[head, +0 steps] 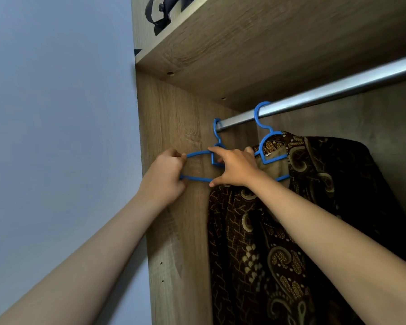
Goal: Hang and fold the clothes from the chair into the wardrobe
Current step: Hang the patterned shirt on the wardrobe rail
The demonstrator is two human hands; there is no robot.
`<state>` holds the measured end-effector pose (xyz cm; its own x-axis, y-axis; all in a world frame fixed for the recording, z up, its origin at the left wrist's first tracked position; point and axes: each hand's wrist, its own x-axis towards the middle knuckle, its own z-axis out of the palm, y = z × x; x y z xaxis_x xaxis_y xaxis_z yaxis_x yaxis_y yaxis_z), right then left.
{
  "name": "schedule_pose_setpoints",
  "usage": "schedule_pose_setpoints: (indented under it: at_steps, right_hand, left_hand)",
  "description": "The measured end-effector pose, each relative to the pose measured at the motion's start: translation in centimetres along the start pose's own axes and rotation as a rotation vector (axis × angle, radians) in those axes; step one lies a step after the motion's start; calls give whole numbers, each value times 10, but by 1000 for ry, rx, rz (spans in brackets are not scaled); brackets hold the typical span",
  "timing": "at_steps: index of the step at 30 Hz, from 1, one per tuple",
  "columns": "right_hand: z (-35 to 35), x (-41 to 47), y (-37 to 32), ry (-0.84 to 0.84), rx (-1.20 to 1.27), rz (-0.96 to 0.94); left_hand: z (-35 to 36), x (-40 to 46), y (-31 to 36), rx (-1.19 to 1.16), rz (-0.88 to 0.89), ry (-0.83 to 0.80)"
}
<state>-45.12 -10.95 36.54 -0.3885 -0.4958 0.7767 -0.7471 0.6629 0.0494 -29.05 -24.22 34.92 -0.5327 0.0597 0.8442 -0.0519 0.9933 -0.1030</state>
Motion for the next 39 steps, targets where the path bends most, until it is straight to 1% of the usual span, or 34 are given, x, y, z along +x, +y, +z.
schedule_pose_setpoints:
  at_steps: [3, 7, 12, 21, 26, 30, 33, 36, 39]
  right_hand:
    - [4, 3, -2, 12, -39, -23]
    - [2, 5, 1, 27, -4, -38]
    - [1, 5, 0, 36, 14, -34]
    - [-2, 4, 1, 67, 153, -4]
    - [0, 4, 1, 83, 138, -14]
    - [-8, 11, 0, 104, 218, -4]
    - [-12, 11, -5, 109, 212, -37]
    - [-11, 6, -13, 160, 223, -92]
    - [-12, 2, -25, 211, 250, -142]
  left_hand:
    - [-1, -1, 0, 20, -34, 6]
    - [-4, -1, 3, 7, -73, 55]
    - [-9, 2, 6, 16, -126, 79]
    - [-27, 8, 4, 48, -111, 118]
    - [-29, 8, 9, 66, -88, 126]
    - [-31, 11, 9, 78, -94, 168]
    - [-37, 6, 6, 49, -91, 214]
    - [-46, -6, 0, 21, -60, 249]
    - [-62, -21, -5, -33, -76, 276]
